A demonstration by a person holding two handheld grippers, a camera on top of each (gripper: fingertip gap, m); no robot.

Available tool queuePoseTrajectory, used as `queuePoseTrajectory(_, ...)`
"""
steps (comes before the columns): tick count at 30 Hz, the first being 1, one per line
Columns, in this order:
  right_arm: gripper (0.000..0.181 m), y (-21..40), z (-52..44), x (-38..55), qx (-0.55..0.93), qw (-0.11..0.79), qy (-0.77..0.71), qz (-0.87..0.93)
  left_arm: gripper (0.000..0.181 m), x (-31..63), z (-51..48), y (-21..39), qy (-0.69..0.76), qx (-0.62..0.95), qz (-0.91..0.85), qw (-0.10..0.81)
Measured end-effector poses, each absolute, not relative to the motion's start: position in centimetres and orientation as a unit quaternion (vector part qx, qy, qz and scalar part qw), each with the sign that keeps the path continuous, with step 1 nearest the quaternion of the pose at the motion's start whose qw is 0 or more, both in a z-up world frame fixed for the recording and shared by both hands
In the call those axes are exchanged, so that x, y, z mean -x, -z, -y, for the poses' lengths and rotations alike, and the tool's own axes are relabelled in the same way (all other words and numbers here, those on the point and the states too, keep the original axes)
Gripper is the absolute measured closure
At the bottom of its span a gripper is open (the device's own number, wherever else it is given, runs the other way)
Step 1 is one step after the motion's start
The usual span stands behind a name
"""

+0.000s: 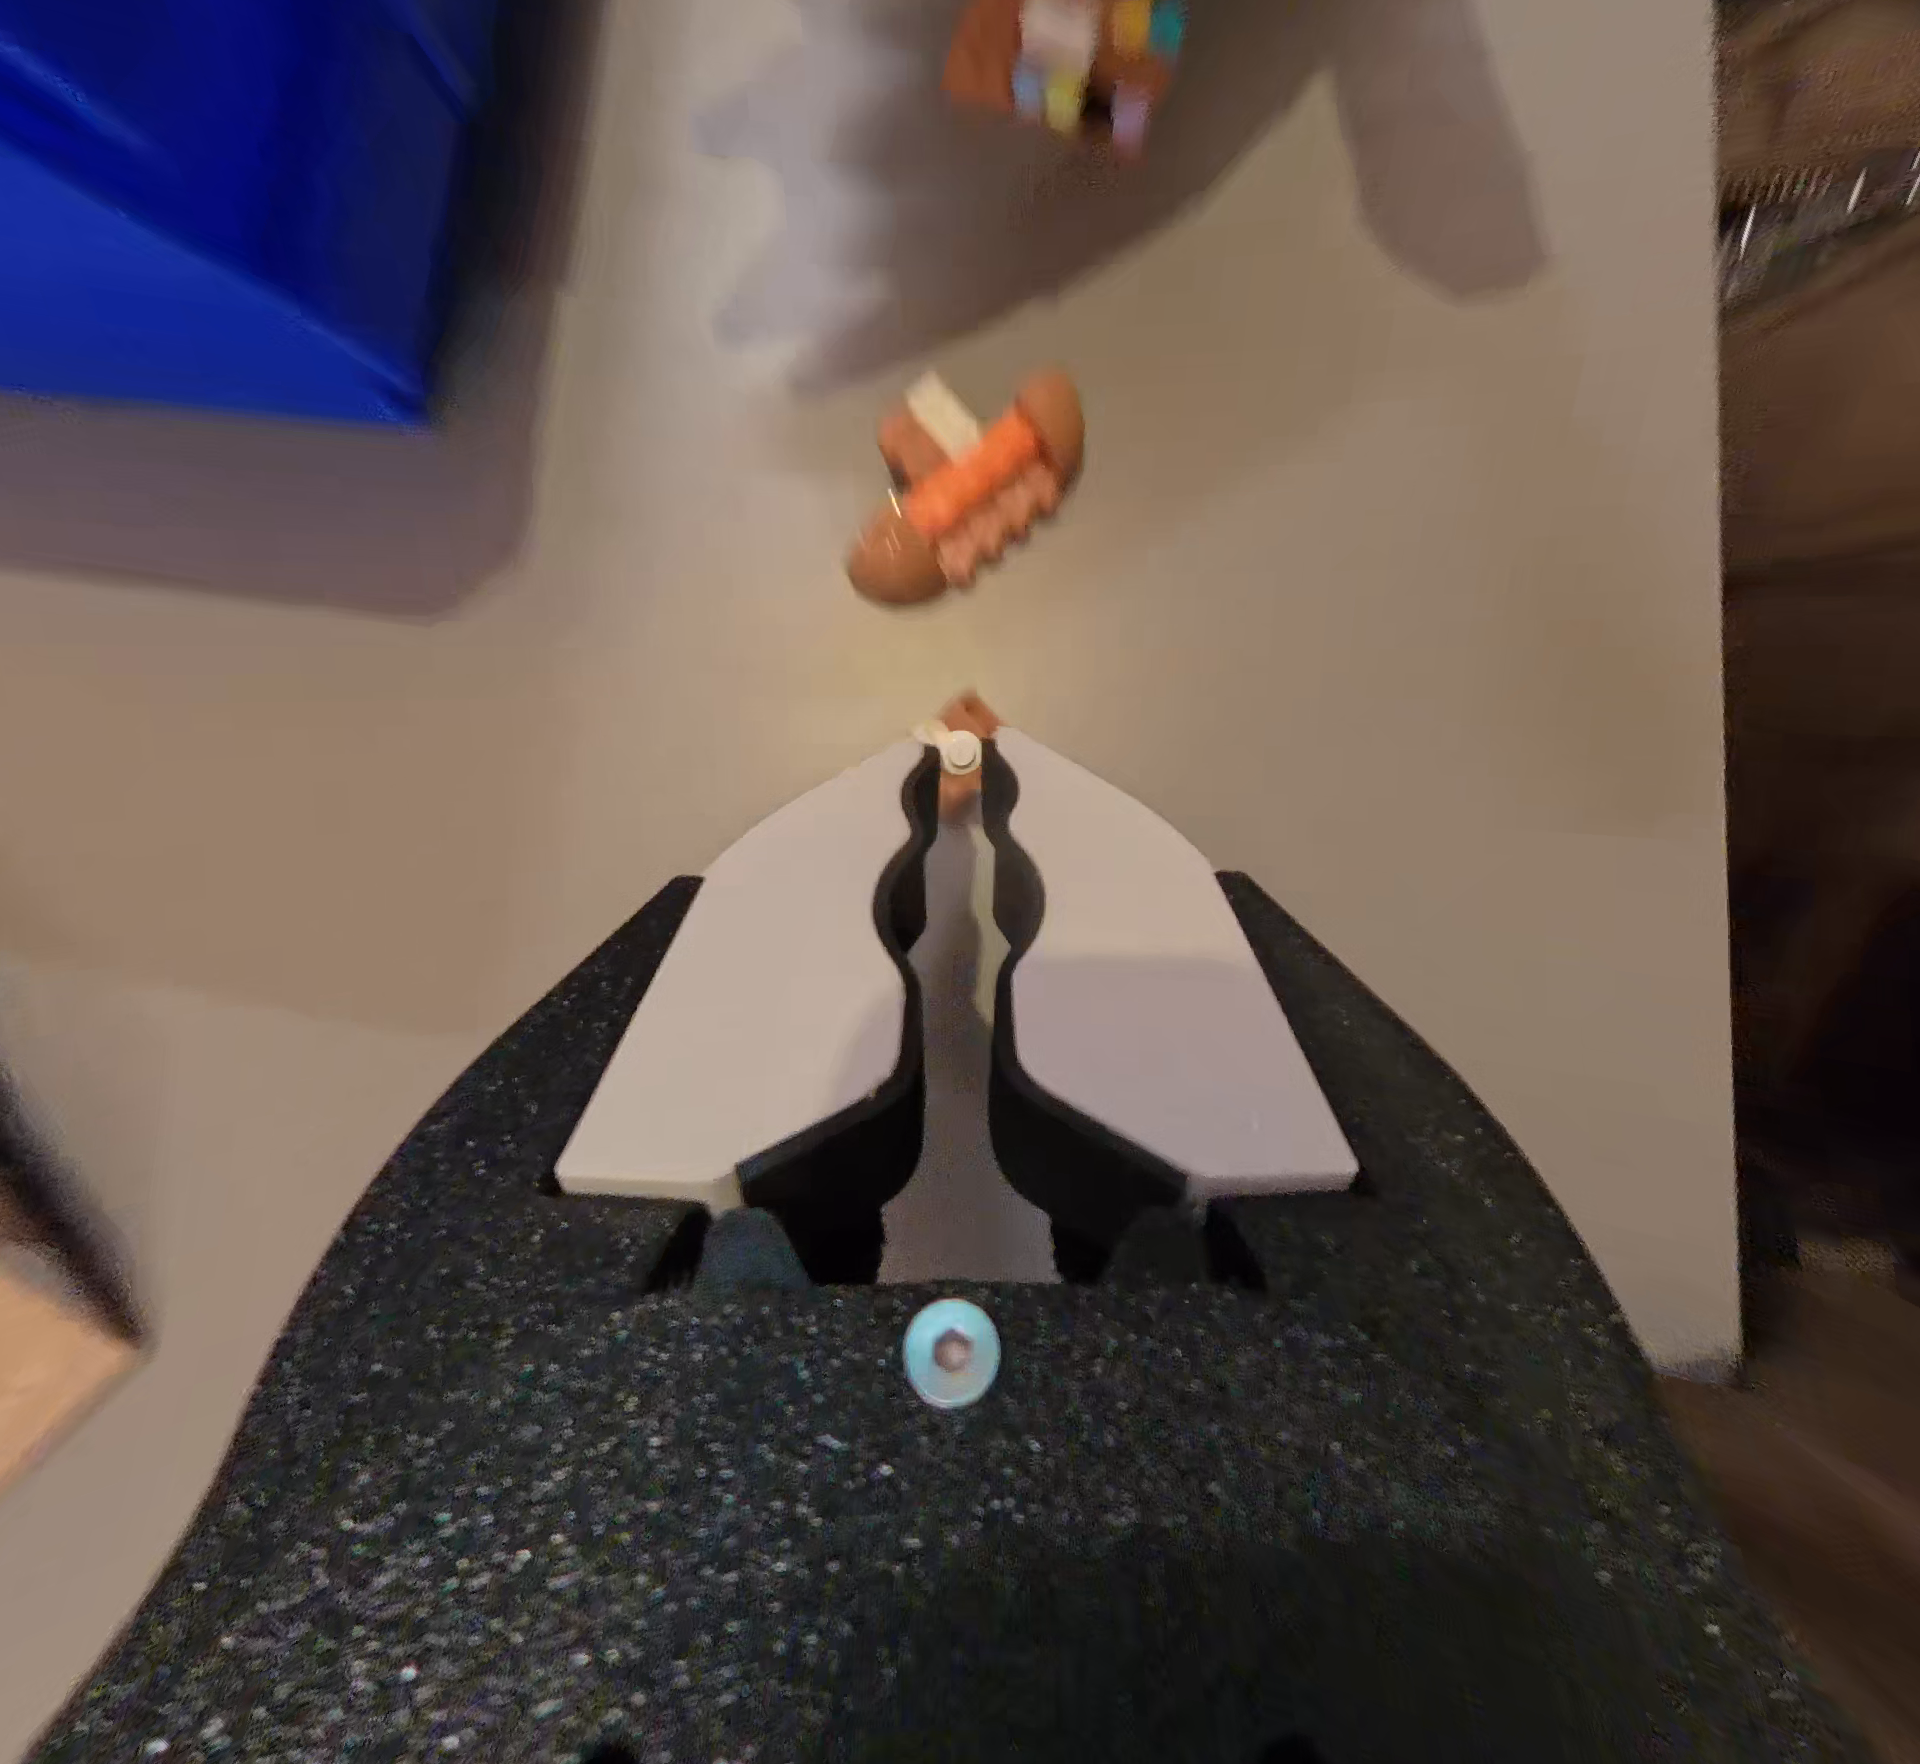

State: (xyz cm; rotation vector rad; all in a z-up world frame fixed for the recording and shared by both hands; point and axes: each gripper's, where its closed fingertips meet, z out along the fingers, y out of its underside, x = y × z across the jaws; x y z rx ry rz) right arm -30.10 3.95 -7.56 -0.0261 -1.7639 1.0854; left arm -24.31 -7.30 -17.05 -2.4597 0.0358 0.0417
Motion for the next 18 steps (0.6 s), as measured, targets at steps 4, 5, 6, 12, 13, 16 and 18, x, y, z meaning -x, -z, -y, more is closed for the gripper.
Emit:
queuePoseTrajectory(4,0.154,7.4,-4.0,30.2,0.016,0.51,-0.456,0.729,0.174,27.1,2.8,7.3,-0.196,0.86,-0.061,0.467)
queuePoseTrajectory(5,0.153,7.5,-4.0,30.2,0.015,0.51,-0.453,0.731,0.174,28.1,1.7,4.5,-0.251,0.832,-0.06,0.492)
queuePoseTrajectory(6,0.153,7.7,-4.0,30.3,0.014,0.511,-0.451,0.732,0.174,29.3,0.6,1.7,-0.304,0.802,-0.047,0.512)
queuePoseTrajectory(12,0.153,8.0,-4.2,30.4,0.012,0.515,-0.44,0.735,0.139,37.8,-3.0,-0.2,-0.4,0.793,0.08,0.451)
queuePoseTrajectory(13,0.153,8.0,-4.3,30.4,0.012,0.515,-0.441,0.735,0.135,38.2,-3.3,0.7,-0.391,0.798,0.086,0.451)
queuePoseTrajectory(16,0.154,7.7,-4.7,30.4,0.015,0.512,-0.446,0.734,0.134,37.7,-2.6,1.5,-0.382,0.787,0.086,0.477)
queuePoseTrajectory(18,0.155,7.6,-4.8,30.3,0.016,0.508,-0.452,0.733,0.134,37.1,-1.0,1.6,-0.38,0.791,0.085,0.473)
